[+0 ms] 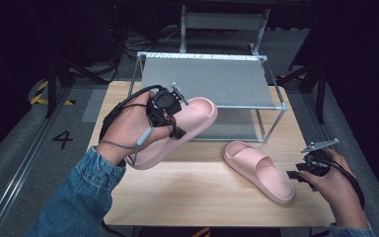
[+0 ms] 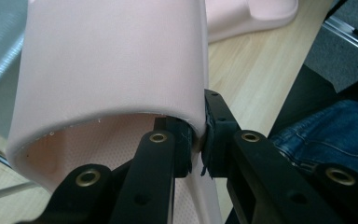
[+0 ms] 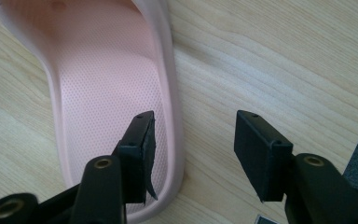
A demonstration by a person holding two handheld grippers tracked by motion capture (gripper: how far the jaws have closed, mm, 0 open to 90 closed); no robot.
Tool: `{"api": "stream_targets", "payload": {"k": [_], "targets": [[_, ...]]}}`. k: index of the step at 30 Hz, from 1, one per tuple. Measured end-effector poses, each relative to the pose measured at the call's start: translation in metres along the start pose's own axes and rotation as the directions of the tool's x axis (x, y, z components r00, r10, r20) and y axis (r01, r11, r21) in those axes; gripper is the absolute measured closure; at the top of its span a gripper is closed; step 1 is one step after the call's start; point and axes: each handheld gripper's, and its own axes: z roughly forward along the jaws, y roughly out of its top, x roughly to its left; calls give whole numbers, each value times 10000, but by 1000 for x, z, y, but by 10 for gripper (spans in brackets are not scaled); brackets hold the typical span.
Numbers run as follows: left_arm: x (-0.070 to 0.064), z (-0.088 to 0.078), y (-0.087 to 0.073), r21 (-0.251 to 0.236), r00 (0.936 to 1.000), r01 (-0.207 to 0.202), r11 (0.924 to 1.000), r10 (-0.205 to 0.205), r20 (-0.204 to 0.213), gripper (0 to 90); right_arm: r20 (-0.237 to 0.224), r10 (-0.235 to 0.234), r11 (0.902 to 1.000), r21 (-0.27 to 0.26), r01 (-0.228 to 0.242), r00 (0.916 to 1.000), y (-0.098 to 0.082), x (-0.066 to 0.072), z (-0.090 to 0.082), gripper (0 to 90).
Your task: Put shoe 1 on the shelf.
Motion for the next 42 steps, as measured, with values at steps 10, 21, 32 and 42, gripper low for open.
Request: {"api": "stream_targets", "payload": {"k": [10, 21, 32, 42], "targets": [[18, 0, 24, -127, 9958, 674, 9976, -681, -610, 833, -3, -62, 9999, -86, 62, 10000, 0, 1, -1, 497], [56, 15, 58, -785, 9707, 1895, 9787, -1988, -1353, 832, -35, -60, 9998, -188, 60, 10000, -2, -1, -2, 498], [102, 36, 79, -534, 9153, 3691, 9279, -3728, -1526, 832, -114, -40, 9997, -253, 37, 9999, -3, -6, -2, 500], [103, 47, 84, -234, 9196, 3555, 9344, -3542, -1701, 666, -104, 36, 9995, -306, -39, 9999, -4, -7, -3, 495]]}}
